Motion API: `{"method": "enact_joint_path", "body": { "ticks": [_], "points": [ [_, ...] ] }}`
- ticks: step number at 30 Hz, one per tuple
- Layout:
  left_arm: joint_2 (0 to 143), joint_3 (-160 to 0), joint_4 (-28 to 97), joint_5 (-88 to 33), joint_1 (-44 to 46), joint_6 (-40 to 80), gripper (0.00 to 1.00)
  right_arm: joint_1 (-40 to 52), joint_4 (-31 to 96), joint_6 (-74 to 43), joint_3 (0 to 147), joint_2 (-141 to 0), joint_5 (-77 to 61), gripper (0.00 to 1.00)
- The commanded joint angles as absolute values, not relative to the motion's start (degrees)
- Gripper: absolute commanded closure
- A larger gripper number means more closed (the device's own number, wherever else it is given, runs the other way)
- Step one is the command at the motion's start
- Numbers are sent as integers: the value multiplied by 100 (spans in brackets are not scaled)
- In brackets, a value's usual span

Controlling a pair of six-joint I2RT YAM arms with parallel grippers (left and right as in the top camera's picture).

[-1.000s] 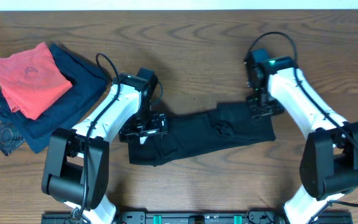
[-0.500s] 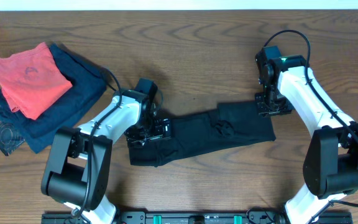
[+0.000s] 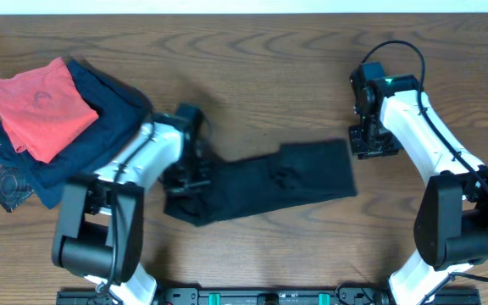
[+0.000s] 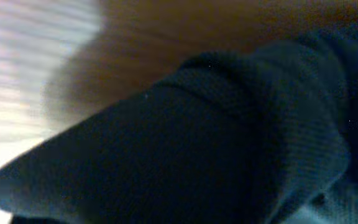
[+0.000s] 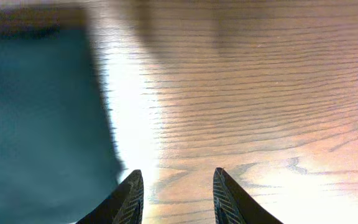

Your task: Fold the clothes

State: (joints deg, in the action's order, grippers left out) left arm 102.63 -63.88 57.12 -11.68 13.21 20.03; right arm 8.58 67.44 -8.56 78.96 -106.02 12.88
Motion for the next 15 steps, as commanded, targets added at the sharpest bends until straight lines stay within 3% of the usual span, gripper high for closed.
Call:
{"method": "enact_joint_path", "body": {
  "ticks": [1,8,15],
  "points": [
    [10285,-7275,6195,-193,779,1708,94,475,6709,-937,7918,-10521,1374,65],
    [10285,-8652,6938,-510,401,1656,94,-64,6746,-521,7918,-10488,1369,66],
    [10289,-9032,6954,-1177,1492,1728,93,-139,6735,-526,7918,-10488,1247,65]
  ]
}}
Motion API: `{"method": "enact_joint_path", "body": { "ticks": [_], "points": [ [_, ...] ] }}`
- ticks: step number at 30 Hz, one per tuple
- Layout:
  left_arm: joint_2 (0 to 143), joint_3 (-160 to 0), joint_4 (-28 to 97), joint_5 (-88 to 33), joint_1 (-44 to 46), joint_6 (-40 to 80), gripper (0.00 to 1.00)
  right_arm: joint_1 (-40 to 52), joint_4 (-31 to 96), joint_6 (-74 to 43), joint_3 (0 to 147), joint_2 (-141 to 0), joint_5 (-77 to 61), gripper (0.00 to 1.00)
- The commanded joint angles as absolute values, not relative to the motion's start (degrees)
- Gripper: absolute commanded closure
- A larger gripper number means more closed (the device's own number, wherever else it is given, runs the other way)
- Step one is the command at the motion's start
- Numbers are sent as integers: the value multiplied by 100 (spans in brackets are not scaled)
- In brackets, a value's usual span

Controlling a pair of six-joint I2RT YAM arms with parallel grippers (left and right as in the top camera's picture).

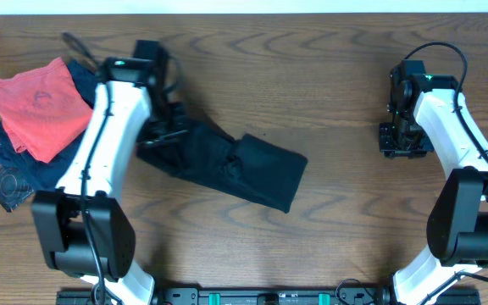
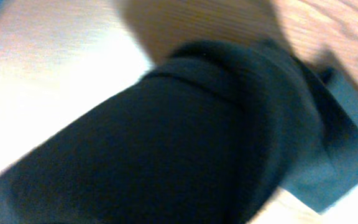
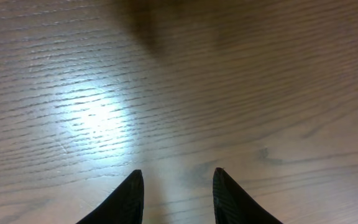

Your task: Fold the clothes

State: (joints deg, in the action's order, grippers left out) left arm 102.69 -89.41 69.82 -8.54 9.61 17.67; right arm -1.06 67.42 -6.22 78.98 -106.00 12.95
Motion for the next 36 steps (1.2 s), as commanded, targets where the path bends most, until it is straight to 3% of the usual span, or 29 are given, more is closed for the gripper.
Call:
{"method": "enact_joint_path", "body": {
  "ticks": [1,8,15,18,20,25,30,36],
  "points": [
    [10291,-9026,6897,-1177,1704,1730,93,-139,6737,-521,7918,-10488,1208,65],
    [10385,-8978,6388,-893,3175,1938,89,-139,6781,-506,7918,-10488,1151,65],
    [10847,-8969,5986,-847,4053,1988,83,-139,6825,-506,7918,-10488,1153,65],
    [10993,-8969,5944,-843,4252,2003,55,-139,6831,-506,7918,-10488,1149,65],
    [11006,-8971,5948,-843,4338,1999,49,-139,6829,-504,7918,-10488,1135,64],
    [10680,-9511,6589,-633,4224,1656,47,-139,6792,-108,7918,-10488,574,64],
    [9996,-10099,6718,-207,3704,1678,46,-58,6628,1122,7918,-10488,-1306,64],
    [9529,-10101,6429,-163,2851,1680,46,237,6160,1778,7918,-10488,-3336,62]
  ]
}}
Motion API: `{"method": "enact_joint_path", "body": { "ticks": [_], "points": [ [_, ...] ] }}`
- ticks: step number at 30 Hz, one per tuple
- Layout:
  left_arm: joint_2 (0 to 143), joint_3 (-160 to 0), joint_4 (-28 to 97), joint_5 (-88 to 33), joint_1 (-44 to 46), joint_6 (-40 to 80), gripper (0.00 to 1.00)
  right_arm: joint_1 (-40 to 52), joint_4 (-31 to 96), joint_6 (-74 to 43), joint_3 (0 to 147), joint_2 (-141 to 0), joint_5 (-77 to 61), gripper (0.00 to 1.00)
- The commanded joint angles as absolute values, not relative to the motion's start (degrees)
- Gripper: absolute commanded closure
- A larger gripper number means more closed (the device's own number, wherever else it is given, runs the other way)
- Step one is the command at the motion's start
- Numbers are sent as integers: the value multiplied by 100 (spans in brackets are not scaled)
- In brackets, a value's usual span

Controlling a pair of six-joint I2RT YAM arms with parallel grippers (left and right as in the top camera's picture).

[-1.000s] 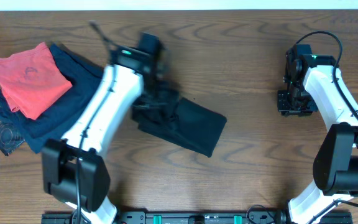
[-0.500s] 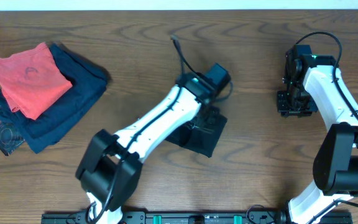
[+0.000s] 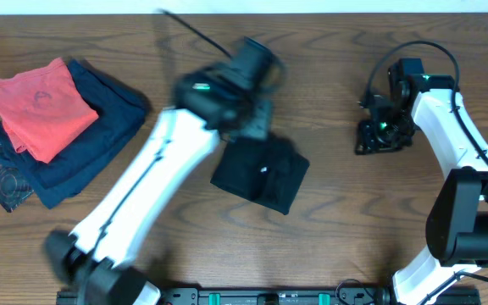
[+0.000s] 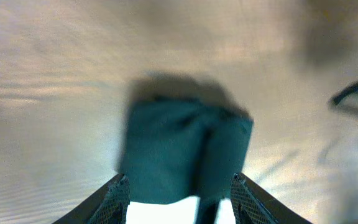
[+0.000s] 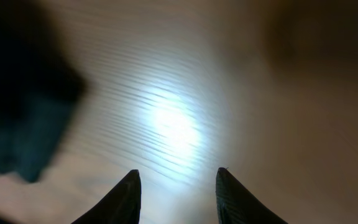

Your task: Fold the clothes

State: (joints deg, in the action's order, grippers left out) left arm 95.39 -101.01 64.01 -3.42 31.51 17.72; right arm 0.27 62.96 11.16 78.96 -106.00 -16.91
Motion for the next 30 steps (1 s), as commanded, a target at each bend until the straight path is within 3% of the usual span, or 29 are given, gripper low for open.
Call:
{"method": "enact_joint_path", "body": {
  "ticks": [1,4,12,16,20,24,30],
  "points": [
    [9548,-10062,6440,-163,2689,1680,46,333,5955,1835,7918,-10488,-3798,62],
    [9616,-9835,6401,-165,2296,1852,45,685,5306,1756,7918,-10488,-4436,60],
    [10088,-9295,6281,-419,1894,2171,45,1944,4322,1614,7918,-10492,-4169,57],
    [10447,-9164,6158,-692,1977,2169,45,2338,4401,1389,7915,-10492,-3555,57],
    [10746,-9065,6134,-886,2071,2169,45,2482,5271,1393,7863,-10492,-2788,56],
    [10940,-8906,5898,-899,2180,2165,45,2436,5835,1365,7485,-10492,-1280,47],
    [11242,-8838,5708,-899,2349,2150,45,2047,5419,480,6829,-10492,-3,46]
  ]
}}
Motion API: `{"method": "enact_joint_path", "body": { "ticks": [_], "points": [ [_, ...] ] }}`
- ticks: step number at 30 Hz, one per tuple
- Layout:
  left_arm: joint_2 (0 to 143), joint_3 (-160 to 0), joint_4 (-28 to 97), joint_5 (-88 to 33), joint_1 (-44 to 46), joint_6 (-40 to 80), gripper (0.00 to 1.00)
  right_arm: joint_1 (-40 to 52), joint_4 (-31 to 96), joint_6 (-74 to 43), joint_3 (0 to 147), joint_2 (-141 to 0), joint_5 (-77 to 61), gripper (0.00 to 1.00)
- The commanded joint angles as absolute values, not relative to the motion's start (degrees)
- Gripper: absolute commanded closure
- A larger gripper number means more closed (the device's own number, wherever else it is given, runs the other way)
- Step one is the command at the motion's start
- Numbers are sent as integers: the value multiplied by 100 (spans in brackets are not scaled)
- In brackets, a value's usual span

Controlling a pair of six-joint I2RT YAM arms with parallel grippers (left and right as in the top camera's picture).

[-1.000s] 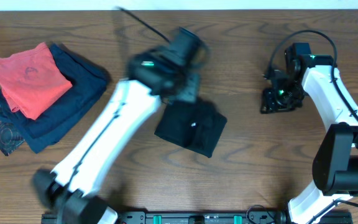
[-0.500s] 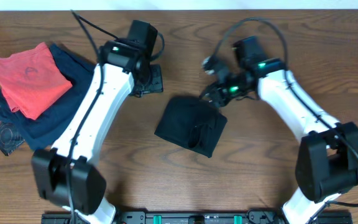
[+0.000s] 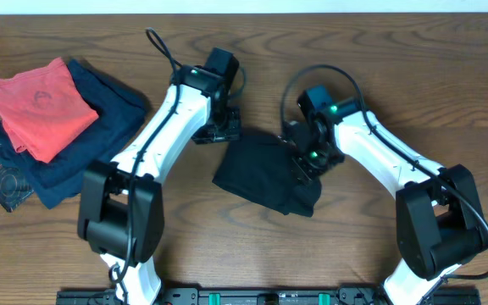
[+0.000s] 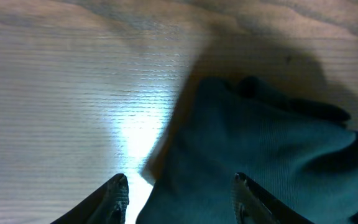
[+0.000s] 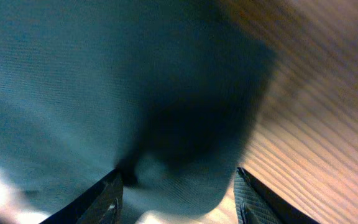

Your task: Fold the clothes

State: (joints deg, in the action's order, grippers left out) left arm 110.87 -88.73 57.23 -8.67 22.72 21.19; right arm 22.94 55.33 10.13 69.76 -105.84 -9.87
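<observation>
A black garment [image 3: 261, 174] lies folded into a compact bundle at the table's middle. My left gripper [image 3: 219, 132] is open at its upper-left corner. In the left wrist view the dark cloth [image 4: 266, 149] fills the right side, with its edge between the spread fingers [image 4: 118, 198]. My right gripper [image 3: 308, 161] is open over the bundle's right part. In the right wrist view the cloth [image 5: 98, 87] lies between and ahead of its fingers [image 5: 109, 198], with bare wood at the right.
A pile of clothes sits at the far left: a red shirt [image 3: 37, 103] on top of a navy garment [image 3: 104, 114], and a dark printed piece [image 3: 1, 180] beneath. Wooden table [image 3: 413, 68] surrounds the bundle.
My left gripper was open above the bundle and is now at its upper-left corner. My right gripper has moved left from the bare wood onto the bundle's right part.
The black garment lay as a long strip, its left end filling the left wrist view, my right gripper open by its right end. Then the left end was up and left, the right arm away. Later the garment lay folded short, my left gripper open. Now both grippers flank it.
</observation>
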Motion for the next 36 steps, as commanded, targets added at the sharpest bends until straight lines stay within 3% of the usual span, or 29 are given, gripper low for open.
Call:
{"method": "enact_joint_path", "body": {
  "ticks": [1,12,21,26,32,36],
  "points": [
    [11295,-8838,5693,-899,2375,2110,45,1986,5395,386,6825,-10492,-30,46],
    [11889,-8818,5839,-8,2486,2027,45,1874,5356,126,6901,-10477,-38,48],
    [12110,-8368,6536,307,2510,3299,39,1658,5347,-27,6901,-10477,-40,48],
    [11904,-8466,6790,600,2335,3371,37,1457,5363,-130,6901,-10477,-93,48],
    [11002,-8661,6477,777,2032,3310,33,1424,5513,792,6901,-10442,-2307,48],
    [10586,-8659,6034,751,1940,3288,28,1529,5557,1332,6897,-10433,-4480,50]
  ]
}}
